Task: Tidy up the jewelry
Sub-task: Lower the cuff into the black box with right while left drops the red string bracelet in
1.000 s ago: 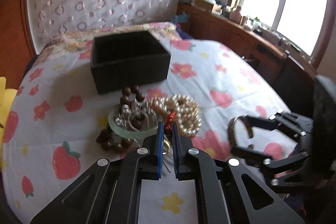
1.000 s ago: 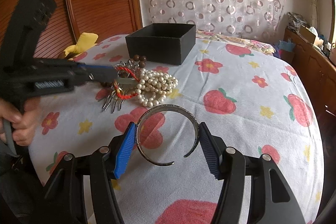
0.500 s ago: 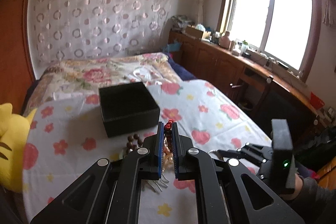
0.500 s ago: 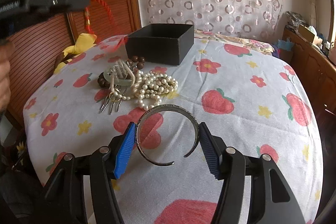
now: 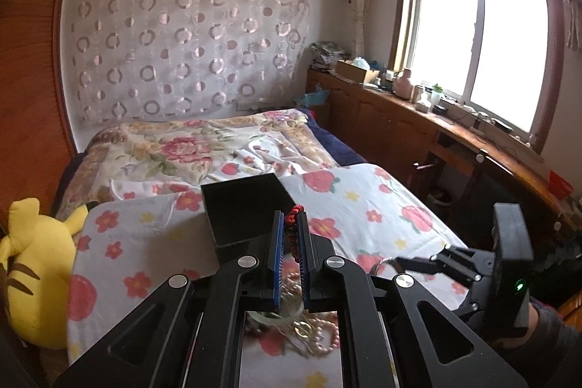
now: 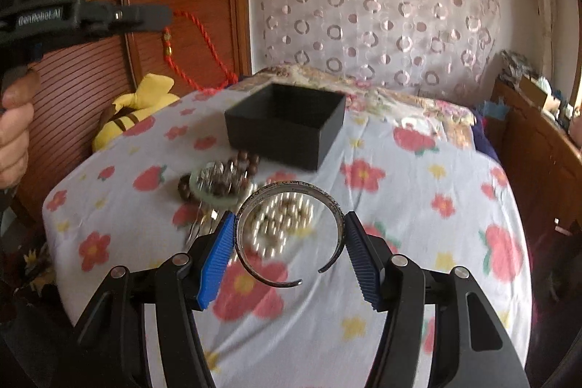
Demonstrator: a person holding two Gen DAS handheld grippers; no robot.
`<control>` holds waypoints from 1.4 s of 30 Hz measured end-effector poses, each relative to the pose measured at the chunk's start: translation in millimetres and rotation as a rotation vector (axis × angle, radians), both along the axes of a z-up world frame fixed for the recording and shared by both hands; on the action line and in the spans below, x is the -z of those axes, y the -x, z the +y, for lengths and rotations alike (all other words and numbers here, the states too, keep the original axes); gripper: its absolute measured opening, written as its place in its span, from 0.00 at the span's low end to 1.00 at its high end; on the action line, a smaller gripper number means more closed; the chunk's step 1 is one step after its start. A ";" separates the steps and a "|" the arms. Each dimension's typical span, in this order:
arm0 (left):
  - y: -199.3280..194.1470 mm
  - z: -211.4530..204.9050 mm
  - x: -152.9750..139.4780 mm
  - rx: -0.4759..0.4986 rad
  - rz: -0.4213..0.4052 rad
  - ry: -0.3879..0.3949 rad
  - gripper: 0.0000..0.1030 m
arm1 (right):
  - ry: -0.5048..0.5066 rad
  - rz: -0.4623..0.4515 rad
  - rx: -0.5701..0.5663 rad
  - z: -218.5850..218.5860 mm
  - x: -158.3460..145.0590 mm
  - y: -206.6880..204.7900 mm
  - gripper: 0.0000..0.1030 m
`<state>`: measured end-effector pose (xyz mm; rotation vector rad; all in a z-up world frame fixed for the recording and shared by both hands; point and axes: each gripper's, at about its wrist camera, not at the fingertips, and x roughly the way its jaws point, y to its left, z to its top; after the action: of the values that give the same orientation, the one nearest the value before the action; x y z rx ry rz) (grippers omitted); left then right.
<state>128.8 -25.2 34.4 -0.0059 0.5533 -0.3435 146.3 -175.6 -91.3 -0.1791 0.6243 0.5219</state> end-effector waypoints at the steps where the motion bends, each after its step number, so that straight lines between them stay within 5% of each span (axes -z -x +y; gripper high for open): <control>1: -5.2 1.9 0.5 -0.006 0.003 -0.003 0.06 | 0.000 -0.007 0.000 2.2 -2.9 -4.9 0.61; 24: -112.7 15.8 61.5 -0.090 0.155 -0.049 0.07 | 0.017 -0.025 -0.029 44.0 -19.6 -106.3 0.61; 33: -101.6 35.2 71.6 -0.133 0.155 -0.042 0.37 | 0.037 0.001 -0.027 60.9 -10.9 -127.7 0.61; 37: -87.8 48.6 72.0 -0.160 0.126 -0.037 0.68 | 0.035 0.019 -0.025 70.0 -5.2 -138.4 0.61; 42: -61.0 69.6 76.9 -0.188 0.076 0.000 0.90 | 0.066 0.031 -0.031 85.0 0.9 -147.3 0.61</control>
<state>189.8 44.4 -42.5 -0.0711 0.6231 -0.1604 293.6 -90.6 -92.2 -0.2441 0.6699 0.5349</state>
